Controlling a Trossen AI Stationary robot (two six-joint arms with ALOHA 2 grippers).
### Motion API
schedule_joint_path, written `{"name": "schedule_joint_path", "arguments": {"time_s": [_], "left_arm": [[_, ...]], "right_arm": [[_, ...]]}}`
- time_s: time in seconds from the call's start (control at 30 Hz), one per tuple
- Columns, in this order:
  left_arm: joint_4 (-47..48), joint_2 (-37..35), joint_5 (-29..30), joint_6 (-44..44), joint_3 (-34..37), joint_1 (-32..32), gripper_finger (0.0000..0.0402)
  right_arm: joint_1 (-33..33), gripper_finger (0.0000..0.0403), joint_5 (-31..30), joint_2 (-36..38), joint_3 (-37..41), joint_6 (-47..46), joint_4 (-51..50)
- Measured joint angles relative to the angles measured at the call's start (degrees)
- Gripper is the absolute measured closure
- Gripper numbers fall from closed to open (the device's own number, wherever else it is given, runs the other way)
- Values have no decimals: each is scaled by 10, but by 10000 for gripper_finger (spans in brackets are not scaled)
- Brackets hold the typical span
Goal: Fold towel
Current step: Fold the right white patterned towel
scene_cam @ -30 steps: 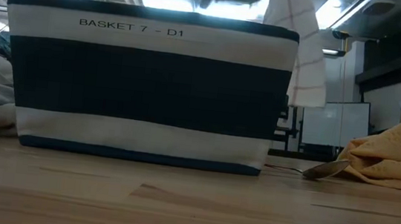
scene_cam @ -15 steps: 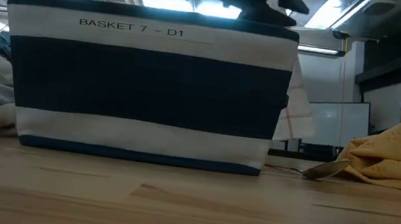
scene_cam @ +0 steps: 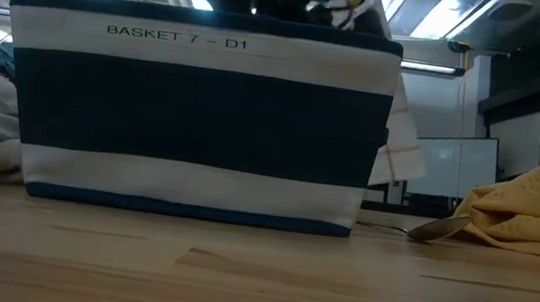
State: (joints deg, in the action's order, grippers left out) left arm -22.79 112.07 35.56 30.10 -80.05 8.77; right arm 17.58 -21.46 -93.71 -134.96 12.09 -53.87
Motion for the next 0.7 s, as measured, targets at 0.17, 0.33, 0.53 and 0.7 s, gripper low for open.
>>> {"name": "schedule_joint_path", "arguments": {"time_s": [0.17, 0.33, 0.53, 0.7], "left_arm": [[-1, 0, 0, 25, 0, 51, 266], [-7, 0, 0, 25, 0, 102, 266], [6, -10, -93, 26, 0, 159, 266], [16, -12, -351, 51, 0, 168, 266]], "right_arm": [[0, 400, 67, 0, 0, -27, -1], [0, 400, 87, 0, 0, -31, -3], [0, 400, 86, 0, 0, -31, -2], [1, 400, 86, 0, 0, -29, 1]]}}
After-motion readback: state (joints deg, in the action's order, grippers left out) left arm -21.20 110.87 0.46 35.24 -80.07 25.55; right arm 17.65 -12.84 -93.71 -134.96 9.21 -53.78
